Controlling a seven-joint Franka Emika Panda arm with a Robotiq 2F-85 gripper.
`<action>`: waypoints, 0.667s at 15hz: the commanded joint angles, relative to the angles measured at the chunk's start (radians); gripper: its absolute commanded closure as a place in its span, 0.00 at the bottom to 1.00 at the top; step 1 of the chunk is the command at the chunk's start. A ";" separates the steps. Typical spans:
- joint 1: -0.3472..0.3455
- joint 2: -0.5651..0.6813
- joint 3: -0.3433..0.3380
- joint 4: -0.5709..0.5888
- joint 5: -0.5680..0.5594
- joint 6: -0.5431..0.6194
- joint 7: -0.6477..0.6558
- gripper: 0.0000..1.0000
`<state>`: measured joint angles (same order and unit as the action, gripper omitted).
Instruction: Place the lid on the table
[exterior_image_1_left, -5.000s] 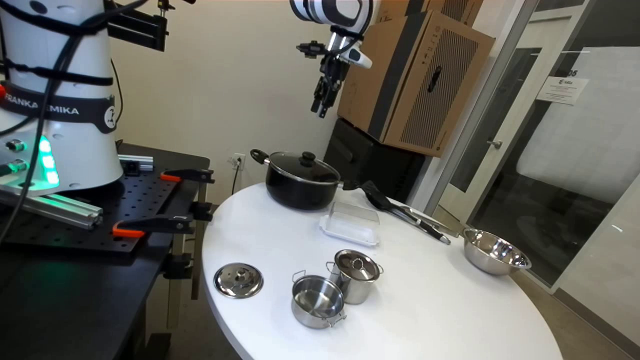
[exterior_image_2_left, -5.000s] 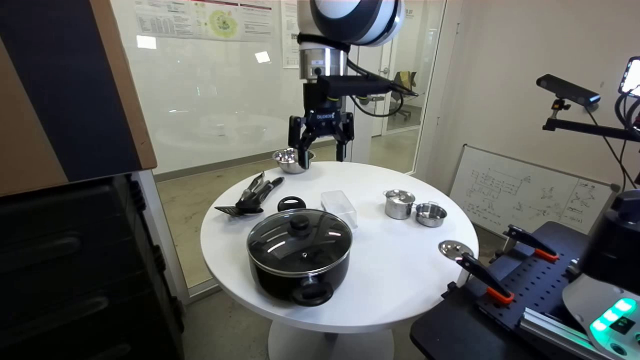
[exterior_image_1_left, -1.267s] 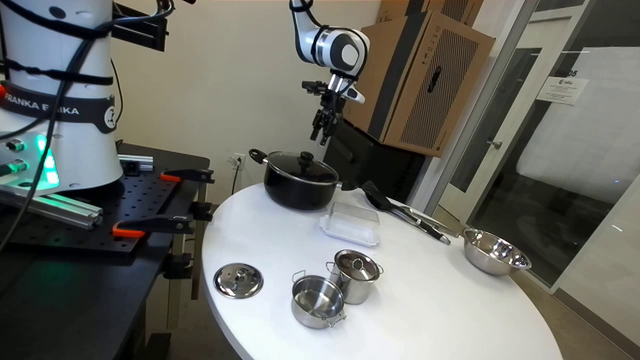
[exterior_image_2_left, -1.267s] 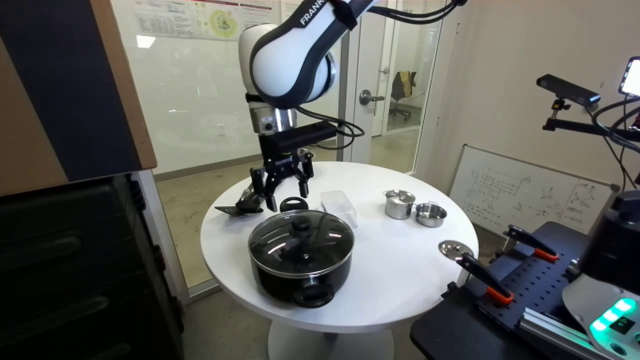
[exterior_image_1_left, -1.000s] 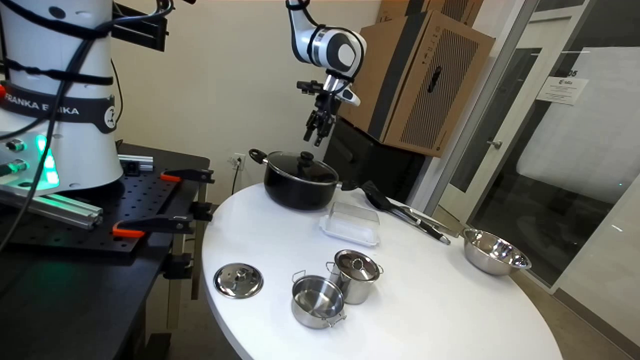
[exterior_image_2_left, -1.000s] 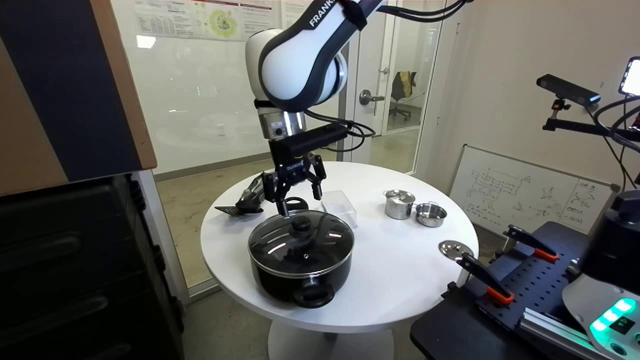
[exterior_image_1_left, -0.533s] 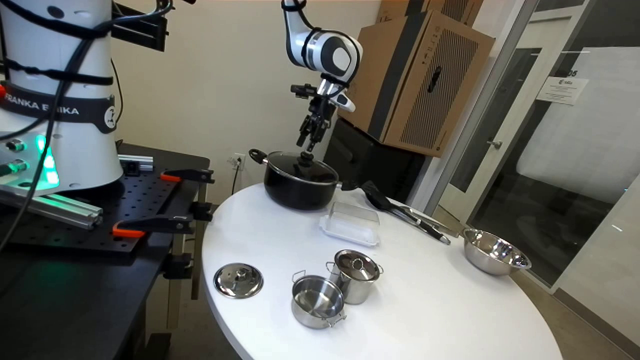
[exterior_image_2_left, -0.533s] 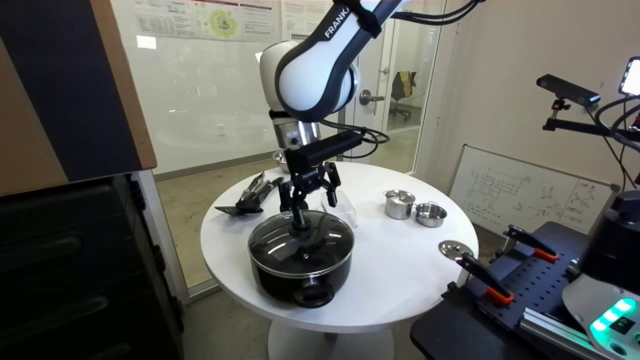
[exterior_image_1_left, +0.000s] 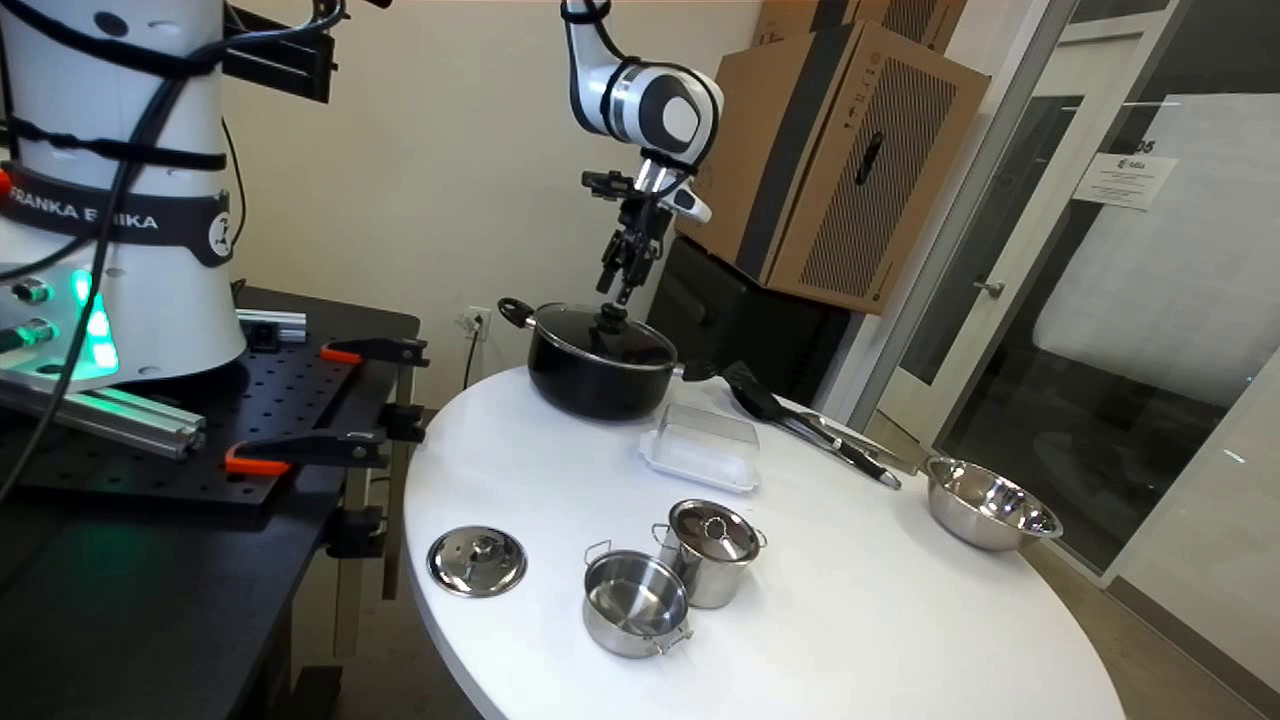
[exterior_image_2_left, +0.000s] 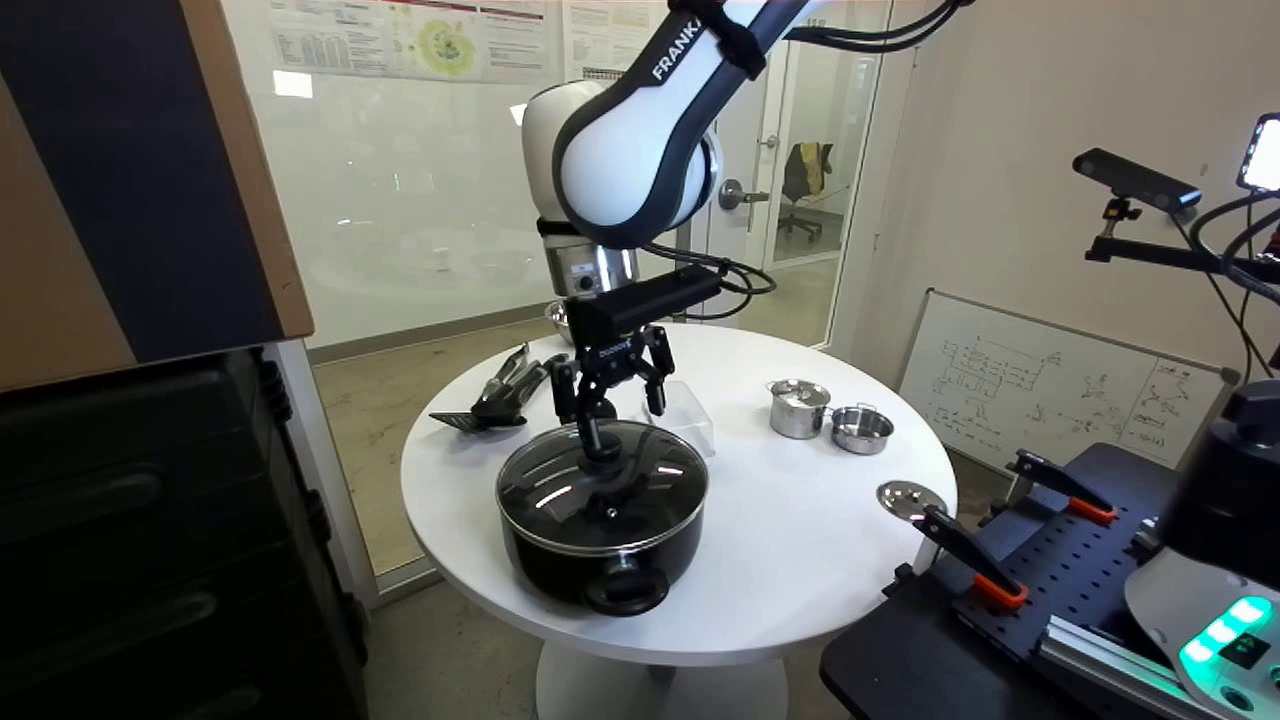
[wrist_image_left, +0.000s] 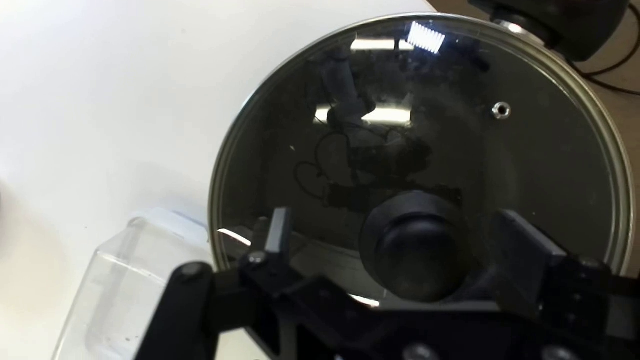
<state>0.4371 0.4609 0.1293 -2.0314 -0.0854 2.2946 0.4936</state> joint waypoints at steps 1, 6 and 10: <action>0.000 0.001 0.000 -0.011 -0.021 0.024 0.005 0.03; 0.000 0.017 -0.007 -0.005 -0.024 0.032 0.008 0.07; 0.002 0.030 -0.013 0.004 -0.026 0.045 0.012 0.25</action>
<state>0.4365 0.4797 0.1219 -2.0312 -0.0868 2.3114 0.4936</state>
